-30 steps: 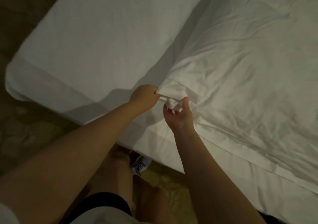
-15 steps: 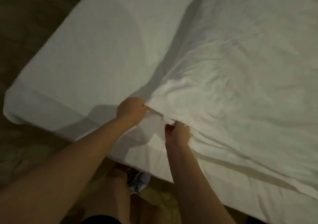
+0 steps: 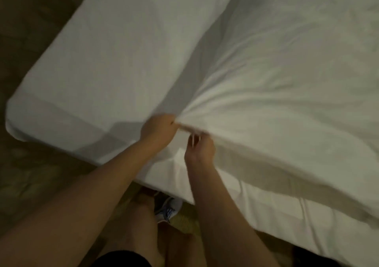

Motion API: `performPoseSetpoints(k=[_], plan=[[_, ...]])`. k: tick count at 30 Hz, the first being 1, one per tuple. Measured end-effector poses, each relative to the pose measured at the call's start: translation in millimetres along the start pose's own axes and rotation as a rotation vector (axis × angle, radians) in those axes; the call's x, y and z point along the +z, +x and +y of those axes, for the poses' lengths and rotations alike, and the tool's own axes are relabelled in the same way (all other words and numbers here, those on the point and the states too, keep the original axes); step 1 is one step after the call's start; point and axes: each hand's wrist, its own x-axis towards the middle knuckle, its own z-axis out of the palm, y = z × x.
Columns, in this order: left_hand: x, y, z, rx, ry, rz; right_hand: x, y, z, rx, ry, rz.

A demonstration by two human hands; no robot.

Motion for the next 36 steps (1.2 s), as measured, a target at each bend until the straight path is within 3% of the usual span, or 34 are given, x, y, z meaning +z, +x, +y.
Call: performPoseSetpoints(k=[2,9,14,17,20,25,30,34,36], plan=[[26,3,-30,-0.073,0.034,-0.112,-13,-4,20,0.084,-0.134,0.035],[39,19,-42,-0.054,0.028,-0.121,-19,-6,26,0.124,-0.248,0.088],[37,8,-31,0.018,-0.022,-0.138,-21,-22,29,0.001,-0.263,0.218],[32,6,-27,0.098,0.055,-0.129,-9,-24,23,-0.006,-0.23,0.119],[22,9,-26,0.169,0.039,-0.183,9,-28,24,-0.13,-0.387,0.041],[0,15,-26,0.253,-0.01,-0.276,17,-31,35,-0.301,-0.581,0.109],[-16,22,-32,0.368,0.027,-0.193,36,-50,47,-0.465,-0.718,0.129],[-13,37,-37,0.21,-0.075,-0.407,44,-46,51,-0.406,-0.752,0.131],[-13,42,-35,0.303,0.147,-0.45,43,-39,55,-0.351,-0.758,0.109]])
